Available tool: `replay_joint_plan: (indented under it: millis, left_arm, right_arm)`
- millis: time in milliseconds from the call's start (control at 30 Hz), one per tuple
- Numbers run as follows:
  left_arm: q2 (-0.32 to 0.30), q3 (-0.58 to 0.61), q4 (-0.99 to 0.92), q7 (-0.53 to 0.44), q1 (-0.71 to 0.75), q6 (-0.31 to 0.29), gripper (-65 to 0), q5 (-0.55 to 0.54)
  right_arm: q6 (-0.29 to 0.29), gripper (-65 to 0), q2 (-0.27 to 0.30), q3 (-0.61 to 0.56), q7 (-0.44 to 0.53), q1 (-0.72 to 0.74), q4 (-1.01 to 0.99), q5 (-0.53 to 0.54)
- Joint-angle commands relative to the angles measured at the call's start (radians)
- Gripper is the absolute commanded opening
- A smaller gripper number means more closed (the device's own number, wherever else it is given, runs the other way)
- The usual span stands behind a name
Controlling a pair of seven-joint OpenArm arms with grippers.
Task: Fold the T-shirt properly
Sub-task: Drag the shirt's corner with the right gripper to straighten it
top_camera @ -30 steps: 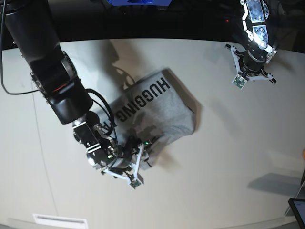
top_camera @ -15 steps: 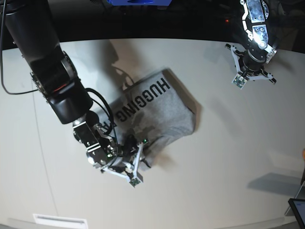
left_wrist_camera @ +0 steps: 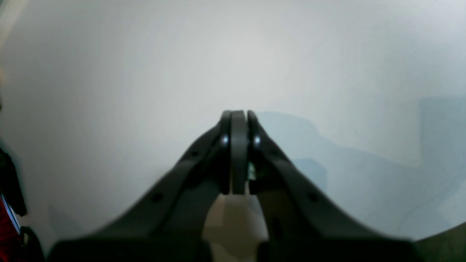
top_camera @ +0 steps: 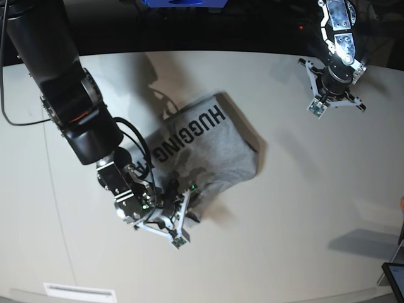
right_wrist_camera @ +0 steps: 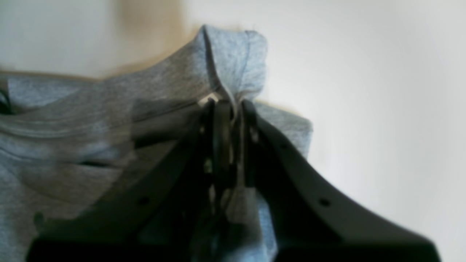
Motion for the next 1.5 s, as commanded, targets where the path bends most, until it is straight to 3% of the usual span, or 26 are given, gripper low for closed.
replay_joint_plan:
  millis: [0,267,367,833,1067,1367,1433,1467]
  left_arm:
    - [-0.011,-0.007,0.014,-0.008,-0.006,0.010,-64.8,-0.003]
    - [-0.011,-0.006,-0.049,-0.008,-0.008,0.010,-64.8,-0.001]
    - [-0.011,-0.004,-0.049,-0.008,-0.008,0.010,-64.8,-0.001]
    - [-0.012,-0.009,-0.044,-0.008,-0.009,0.010,-64.8,-0.001]
    - [-0.012,-0.004,-0.047,-0.008,-0.026,0.010,-64.8,-0.001]
    - [-0.012,-0.003,-0.047,-0.008,-0.026,0.010,-64.8,-0.001]
    - [-0.012,-0.004,-0.047,-0.008,-0.026,0.010,-64.8,-0.001]
    - [-0.012,-0.006,-0.047,-0.008,-0.026,0.010,-64.8,-0.001]
  right_arm:
    - [-0.005,-59.6,-0.003,0.008,0.019,0.043,0.019,0.003]
    - [-0.007,-60.5,-0.005,0.010,0.019,0.043,0.019,0.003]
    - [-0.008,-65.0,-0.005,0.011,0.019,0.052,0.019,0.003]
    - [-0.008,-64.4,0.000,0.013,-0.024,0.092,0.011,0.003]
    - [-0.008,-47.0,0.001,0.014,-0.018,0.071,0.019,0.003]
    - [-0.008,-48.8,-0.003,0.014,0.011,0.071,0.019,0.003]
    - [-0.008,-53.8,-0.003,0.013,0.018,0.071,0.016,0.003]
    - [-0.008,-60.4,-0.003,0.011,0.018,0.072,0.013,0.003]
